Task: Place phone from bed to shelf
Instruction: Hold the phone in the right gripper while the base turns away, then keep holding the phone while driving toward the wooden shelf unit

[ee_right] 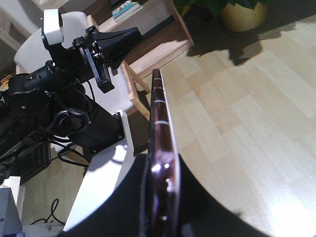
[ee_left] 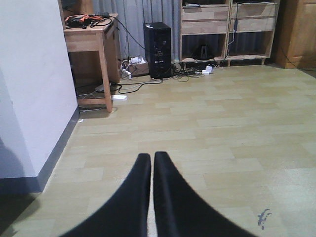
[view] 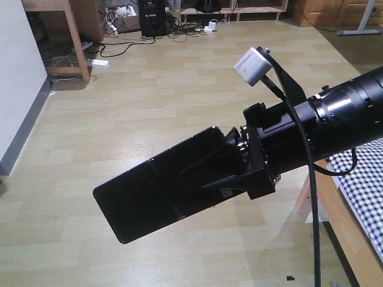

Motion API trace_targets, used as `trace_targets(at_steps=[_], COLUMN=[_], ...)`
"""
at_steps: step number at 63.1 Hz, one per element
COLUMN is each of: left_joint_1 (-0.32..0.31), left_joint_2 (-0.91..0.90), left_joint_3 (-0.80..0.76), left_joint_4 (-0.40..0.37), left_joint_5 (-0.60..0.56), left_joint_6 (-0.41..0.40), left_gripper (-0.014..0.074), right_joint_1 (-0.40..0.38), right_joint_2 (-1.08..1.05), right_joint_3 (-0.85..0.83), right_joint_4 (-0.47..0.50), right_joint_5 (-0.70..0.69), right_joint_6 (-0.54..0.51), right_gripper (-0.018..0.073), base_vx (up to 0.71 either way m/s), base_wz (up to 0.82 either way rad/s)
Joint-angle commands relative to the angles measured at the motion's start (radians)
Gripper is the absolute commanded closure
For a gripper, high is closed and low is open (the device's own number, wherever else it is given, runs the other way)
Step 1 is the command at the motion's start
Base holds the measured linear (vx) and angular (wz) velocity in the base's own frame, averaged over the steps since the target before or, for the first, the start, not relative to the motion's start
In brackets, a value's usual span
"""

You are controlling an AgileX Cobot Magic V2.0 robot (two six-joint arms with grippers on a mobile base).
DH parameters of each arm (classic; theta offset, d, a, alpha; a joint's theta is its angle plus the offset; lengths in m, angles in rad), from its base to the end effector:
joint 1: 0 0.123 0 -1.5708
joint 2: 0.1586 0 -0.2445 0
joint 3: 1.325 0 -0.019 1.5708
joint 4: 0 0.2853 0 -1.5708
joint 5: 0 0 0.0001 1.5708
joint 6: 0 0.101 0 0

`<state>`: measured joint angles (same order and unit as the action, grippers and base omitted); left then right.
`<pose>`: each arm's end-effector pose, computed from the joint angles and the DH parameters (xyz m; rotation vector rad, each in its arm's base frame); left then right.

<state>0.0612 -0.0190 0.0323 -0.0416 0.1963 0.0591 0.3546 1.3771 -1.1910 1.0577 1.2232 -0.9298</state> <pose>0.1410 0.0078 0.1846 -0.0302 1.6930 0.0527 0.2589 0.1841 0.3083 -1.1582 2.0583 1.2067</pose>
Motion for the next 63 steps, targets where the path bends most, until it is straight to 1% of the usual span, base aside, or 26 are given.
trace_targets(at_steps=[1,34,63], left_joint_1=[0.000,0.000,0.000], left_joint_2=[-0.008,-0.008,-0.008], left_joint_3=[0.007,0.007,0.007], left_joint_4=[-0.009,-0.009,-0.009], left_joint_5=[-0.070,-0.070,-0.070], left_joint_6=[0.000,0.000,0.000], left_gripper=[0.0595,0.0595,0.0595], right_joint_1=[-0.002,-0.002,-0.002], right_joint_2=[-0.034,-0.034,-0.034], right_joint_3=[-0.027,-0.027,-0.027], right_joint_4=[0.078,0.078,0.077], right_joint_5=[0.064,0.064,0.064], right_joint_6=[-0.003,-0.003,-0.003], right_gripper=[0.0561,0.0561,0.0561], base_vx=[0.24,0.26,0.33], base_wz=[-0.05,-0.07,-0.06])
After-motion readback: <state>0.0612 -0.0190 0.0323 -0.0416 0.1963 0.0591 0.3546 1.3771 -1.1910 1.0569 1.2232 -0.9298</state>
